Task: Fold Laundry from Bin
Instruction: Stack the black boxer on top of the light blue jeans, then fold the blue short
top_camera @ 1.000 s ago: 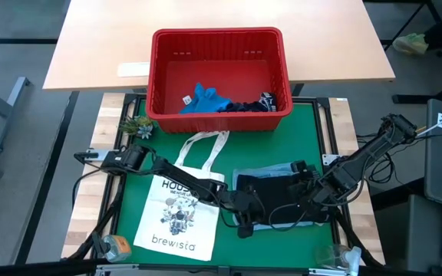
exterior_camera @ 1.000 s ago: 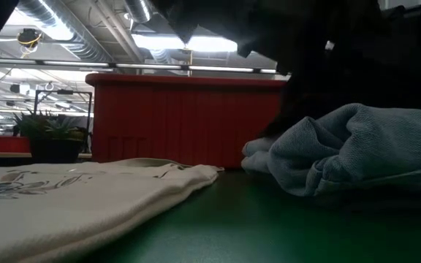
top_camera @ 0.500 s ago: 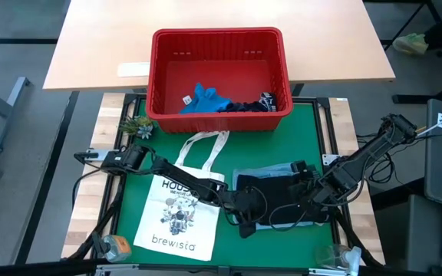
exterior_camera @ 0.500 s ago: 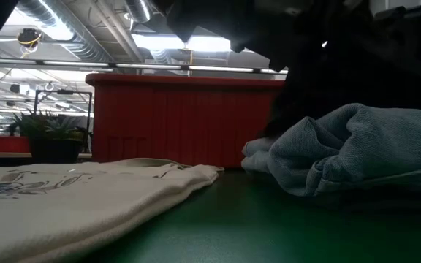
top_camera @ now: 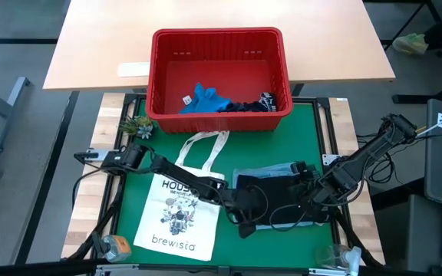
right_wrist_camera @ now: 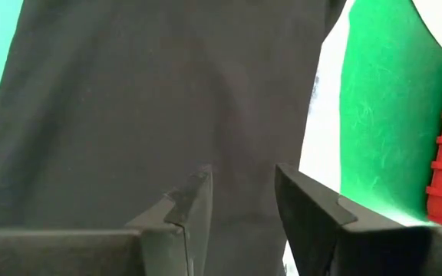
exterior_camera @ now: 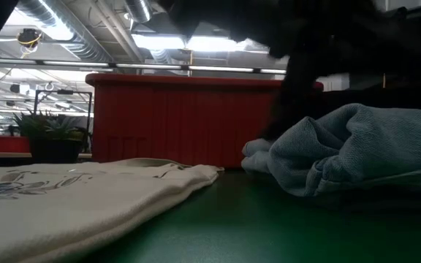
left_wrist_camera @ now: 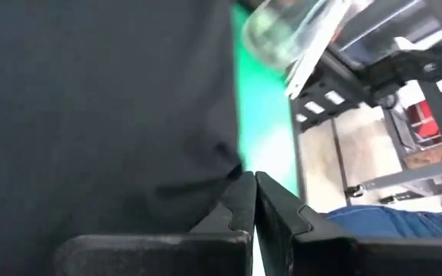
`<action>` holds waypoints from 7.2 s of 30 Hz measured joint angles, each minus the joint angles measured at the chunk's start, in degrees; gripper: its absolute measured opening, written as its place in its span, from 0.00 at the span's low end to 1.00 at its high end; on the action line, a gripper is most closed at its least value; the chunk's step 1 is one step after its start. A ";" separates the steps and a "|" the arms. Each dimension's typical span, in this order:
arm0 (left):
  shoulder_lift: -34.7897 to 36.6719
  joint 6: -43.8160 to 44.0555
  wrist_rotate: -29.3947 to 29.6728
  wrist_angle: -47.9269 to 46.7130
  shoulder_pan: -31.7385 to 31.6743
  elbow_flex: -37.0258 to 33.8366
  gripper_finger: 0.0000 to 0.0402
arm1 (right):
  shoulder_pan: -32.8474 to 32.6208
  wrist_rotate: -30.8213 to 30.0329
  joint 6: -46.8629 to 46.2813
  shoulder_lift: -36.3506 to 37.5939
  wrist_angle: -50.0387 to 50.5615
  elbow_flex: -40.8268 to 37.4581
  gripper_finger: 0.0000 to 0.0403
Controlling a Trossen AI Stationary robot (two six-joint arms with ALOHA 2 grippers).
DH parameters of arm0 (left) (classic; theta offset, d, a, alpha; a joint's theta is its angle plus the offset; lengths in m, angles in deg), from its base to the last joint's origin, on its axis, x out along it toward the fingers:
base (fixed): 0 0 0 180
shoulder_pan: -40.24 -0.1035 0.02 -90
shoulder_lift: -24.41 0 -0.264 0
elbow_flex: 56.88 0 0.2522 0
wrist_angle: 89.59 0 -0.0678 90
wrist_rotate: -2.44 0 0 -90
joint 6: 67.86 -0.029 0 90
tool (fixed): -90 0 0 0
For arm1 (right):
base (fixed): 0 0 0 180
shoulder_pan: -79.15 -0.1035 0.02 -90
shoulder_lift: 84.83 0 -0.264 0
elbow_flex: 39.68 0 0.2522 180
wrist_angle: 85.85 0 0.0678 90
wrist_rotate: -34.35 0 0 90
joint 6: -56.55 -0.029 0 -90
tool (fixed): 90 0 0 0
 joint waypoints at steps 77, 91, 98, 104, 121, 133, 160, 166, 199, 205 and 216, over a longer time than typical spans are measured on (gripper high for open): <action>9.63 -18.27 19.38 -32.13 -9.79 4.00 0.00 | -11.27 9.68 -11.79 -0.09 0.28 -2.08 0.35; 30.27 -45.09 36.67 -34.53 -18.22 7.12 0.01 | -4.37 -12.60 2.50 0.05 4.05 9.98 0.35; 34.86 -51.12 36.84 -34.34 -26.91 7.10 0.18 | 7.90 -11.08 13.44 0.02 3.69 10.47 0.35; 34.08 -51.04 36.76 -34.67 -38.49 7.06 0.34 | 18.57 -4.27 23.35 -0.02 0.57 10.47 0.35; 29.77 -42.11 21.35 -42.45 -64.85 6.92 0.39 | 39.55 4.07 41.45 -0.20 -12.36 10.47 0.35; 27.67 -46.37 24.22 -42.01 -67.12 6.95 0.39 | 52.51 2.44 46.28 -0.20 -28.51 10.47 0.35; 16.39 -32.69 12.91 -48.55 -64.04 7.01 0.45 | 52.88 3.72 43.16 -0.20 -26.62 10.47 0.35; 13.50 -30.81 13.28 -49.70 -64.04 7.01 0.48 | 52.88 1.99 45.02 -0.20 -23.72 10.47 0.35; 5.20 -22.55 0.75 -50.00 -64.45 6.95 0.34 | 52.86 3.03 45.54 -0.20 -22.75 10.47 0.35; 5.26 -22.31 -5.67 -46.43 -64.48 6.95 0.05 | 52.86 3.04 45.54 -0.20 -22.77 10.47 0.35; 5.52 -22.46 -14.78 -42.19 -64.96 19.41 0.02 | 52.86 3.02 45.54 -0.20 -22.77 10.47 0.35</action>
